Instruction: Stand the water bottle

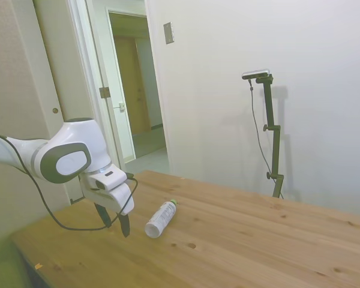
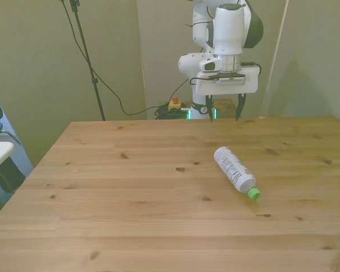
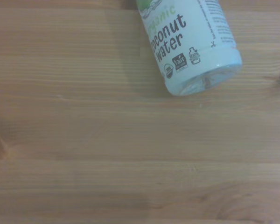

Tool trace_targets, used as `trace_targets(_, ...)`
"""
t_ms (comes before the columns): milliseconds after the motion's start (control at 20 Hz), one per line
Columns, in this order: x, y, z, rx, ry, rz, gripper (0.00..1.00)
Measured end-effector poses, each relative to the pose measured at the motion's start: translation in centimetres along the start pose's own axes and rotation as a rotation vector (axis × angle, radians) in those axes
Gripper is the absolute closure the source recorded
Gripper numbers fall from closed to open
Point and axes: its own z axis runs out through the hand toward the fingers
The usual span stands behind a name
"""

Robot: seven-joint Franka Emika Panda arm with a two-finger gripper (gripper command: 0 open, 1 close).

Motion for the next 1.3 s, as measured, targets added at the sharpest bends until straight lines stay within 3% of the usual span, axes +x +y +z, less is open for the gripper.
trace_targets(450, 2.7, -1.3, 0.2, 0.026, 0.101, 0.001, 0.00)
trace_targets(750, 6.9, -7.2, 0.2, 0.019, 0.174, 0.000, 0.00)
trace_targets(1300, 13.7, -17.2, 4.0, 0.048, 0.211, 0.039, 0.00)
